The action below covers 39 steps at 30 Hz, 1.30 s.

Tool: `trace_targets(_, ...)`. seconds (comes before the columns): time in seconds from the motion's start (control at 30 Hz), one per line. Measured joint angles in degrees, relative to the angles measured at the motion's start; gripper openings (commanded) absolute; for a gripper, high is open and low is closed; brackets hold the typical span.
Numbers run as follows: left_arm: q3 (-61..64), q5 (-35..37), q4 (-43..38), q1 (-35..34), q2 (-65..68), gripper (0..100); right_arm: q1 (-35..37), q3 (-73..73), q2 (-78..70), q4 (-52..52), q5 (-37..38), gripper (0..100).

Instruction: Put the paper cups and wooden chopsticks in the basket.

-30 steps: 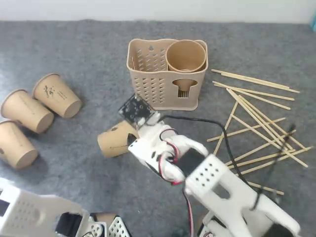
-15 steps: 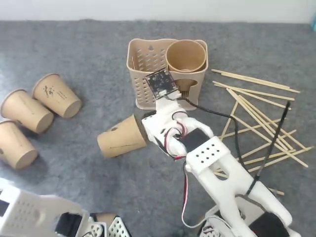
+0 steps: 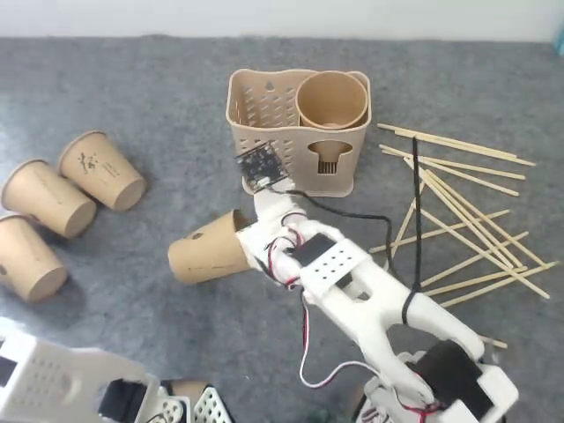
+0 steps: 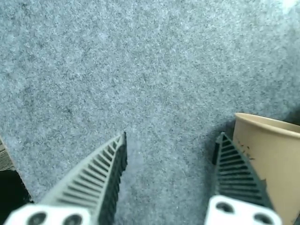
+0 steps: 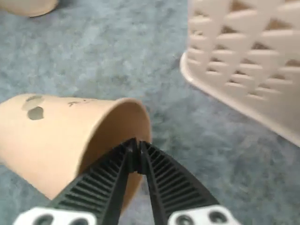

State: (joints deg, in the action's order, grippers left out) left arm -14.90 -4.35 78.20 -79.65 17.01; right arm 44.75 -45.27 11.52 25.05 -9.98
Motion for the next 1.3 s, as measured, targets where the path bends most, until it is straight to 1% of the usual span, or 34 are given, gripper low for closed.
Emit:
trace_targets(0.17,0.0,0.0,0.0,0.0,0.0,28,5.5,0.0,0.0,-2.1,-0.2,0.9)
trace_targets(0.3,0.0,0.0,0.0,0.0,0.0,28,9.6,1.2,0.0,-6.0,-0.2,1.2)
trace_targets(0.43,0.0,0.0,0.0,0.0,0.0,28,11.5,1.6,0.0,-10.5,1.0,1.1)
trace_targets(0.53,0.0,0.0,0.0,0.0,0.0,28,12.7,3.6,-0.3,-12.1,2.4,1.2)
trace_targets(0.63,0.0,0.0,0.0,0.0,0.0,28,13.4,7.7,-3.4,-12.4,2.8,1.2)
trace_targets(0.8,0.0,0.0,0.0,0.0,0.0,28,14.3,17.4,-14.3,-12.2,2.8,1.2)
trace_targets(0.9,0.0,0.0,0.0,0.0,0.0,28,14.6,21.9,-17.1,-8.3,2.8,1.2)
trace_targets(1.07,0.0,0.0,-0.6,0.0,0.0,28,14.9,26.0,-14.2,1.8,2.8,2.0)
trace_targets(1.13,0.0,0.0,-0.6,0.0,0.0,28,14.8,26.1,-10.7,4.3,2.8,6.5)
trace_targets(1.23,0.0,0.0,-0.6,0.0,0.0,28,14.9,26.1,-5.5,8.8,2.8,15.8)
trace_targets(1.3,0.0,0.0,-0.6,0.0,0.0,28,14.9,26.1,-1.9,12.2,2.8,18.4)
